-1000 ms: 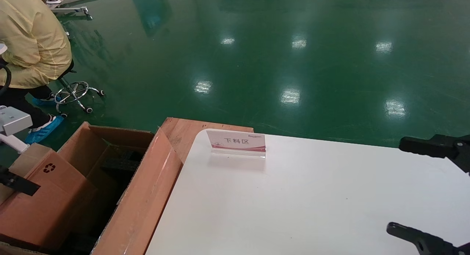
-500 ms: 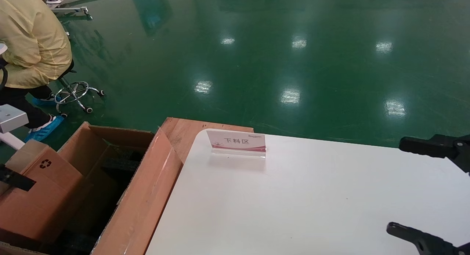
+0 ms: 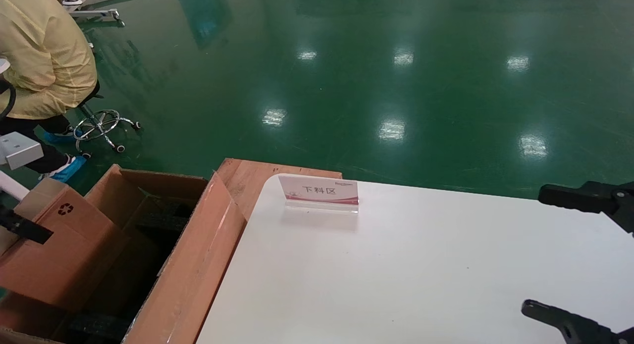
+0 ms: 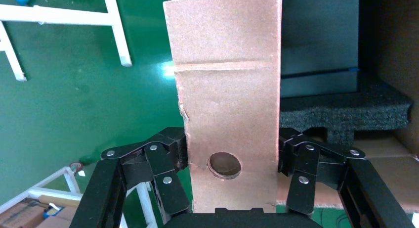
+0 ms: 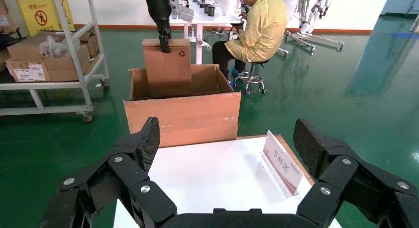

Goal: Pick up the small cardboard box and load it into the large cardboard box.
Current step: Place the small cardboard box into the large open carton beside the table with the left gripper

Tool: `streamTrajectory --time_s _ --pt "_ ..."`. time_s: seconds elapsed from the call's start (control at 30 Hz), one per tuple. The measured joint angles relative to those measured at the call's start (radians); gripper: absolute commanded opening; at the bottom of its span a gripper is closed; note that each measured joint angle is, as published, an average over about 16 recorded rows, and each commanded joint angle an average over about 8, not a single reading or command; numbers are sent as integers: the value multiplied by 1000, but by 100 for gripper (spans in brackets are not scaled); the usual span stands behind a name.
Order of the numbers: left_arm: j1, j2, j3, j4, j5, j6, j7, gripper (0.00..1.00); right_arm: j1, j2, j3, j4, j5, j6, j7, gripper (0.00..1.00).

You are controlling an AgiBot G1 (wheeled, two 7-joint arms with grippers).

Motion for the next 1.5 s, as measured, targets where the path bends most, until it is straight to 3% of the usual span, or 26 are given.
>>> streamTrajectory --time_s 1.0,1.5 --pt "241 56 -8 251 -141 -162 164 0 0 1 -2 0 1 1 -1 100" --pt "348 131 -36 423 -219 -219 275 0 1 1 -2 0 2 1 -1 100"
